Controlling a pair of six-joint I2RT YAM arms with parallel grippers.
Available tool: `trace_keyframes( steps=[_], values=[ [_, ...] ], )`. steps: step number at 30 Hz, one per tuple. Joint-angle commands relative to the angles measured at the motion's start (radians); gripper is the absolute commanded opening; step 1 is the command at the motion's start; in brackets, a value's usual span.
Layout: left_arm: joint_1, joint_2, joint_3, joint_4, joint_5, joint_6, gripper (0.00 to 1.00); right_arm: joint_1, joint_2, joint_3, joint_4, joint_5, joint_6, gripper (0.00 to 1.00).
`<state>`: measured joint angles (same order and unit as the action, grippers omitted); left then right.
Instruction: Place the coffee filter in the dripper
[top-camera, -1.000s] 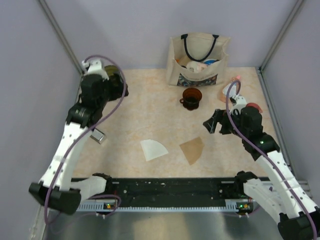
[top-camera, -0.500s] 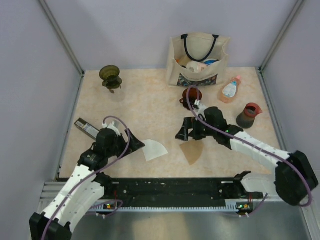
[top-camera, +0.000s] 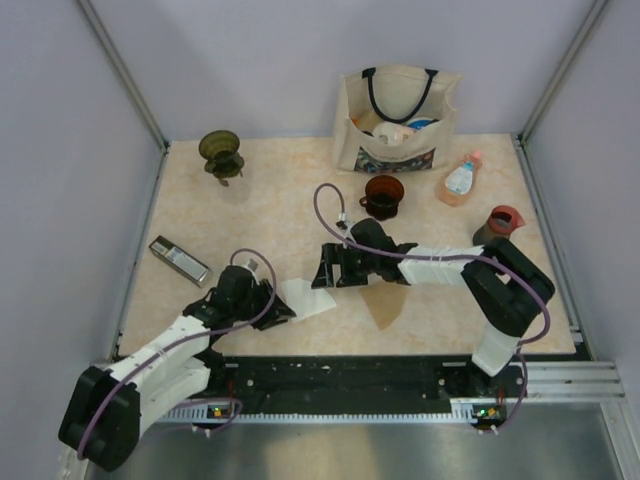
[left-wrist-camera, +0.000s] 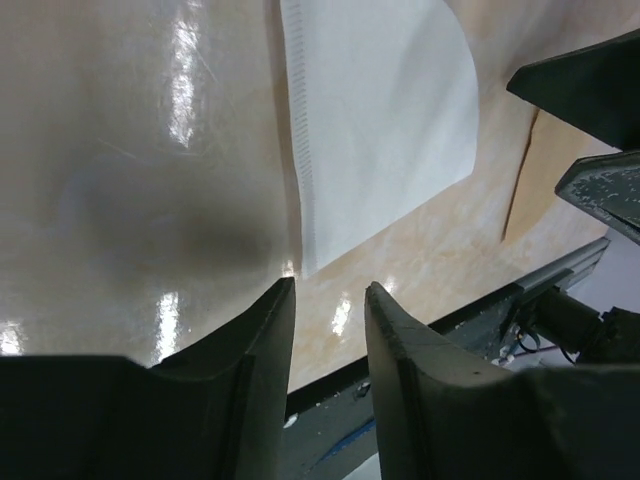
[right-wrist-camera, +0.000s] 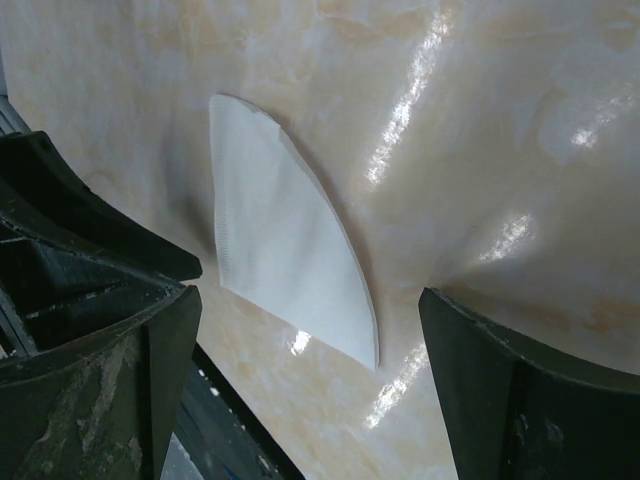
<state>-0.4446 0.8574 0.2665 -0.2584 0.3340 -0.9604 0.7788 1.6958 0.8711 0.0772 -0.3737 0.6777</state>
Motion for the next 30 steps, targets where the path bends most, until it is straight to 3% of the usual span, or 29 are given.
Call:
trace_keyframes(
  steps=[1, 17, 30],
  values=[
    [-0.020, 0.063, 0.020, 0.065, -0.076, -0.008, 0.36, 0.016, 0.076, 0.048, 0.088, -0.021, 0.039, 0.89],
    [-0.051, 0.227, 0.053, 0.096, -0.168, -0.015, 0.20, 0.048, 0.113, 0.058, 0.174, -0.214, 0.083, 0.79],
    [-0.063, 0.279, 0.059, 0.102, -0.182, -0.020, 0.19, 0.066, 0.077, 0.101, 0.056, -0.175, 0.006, 0.75]
  ],
)
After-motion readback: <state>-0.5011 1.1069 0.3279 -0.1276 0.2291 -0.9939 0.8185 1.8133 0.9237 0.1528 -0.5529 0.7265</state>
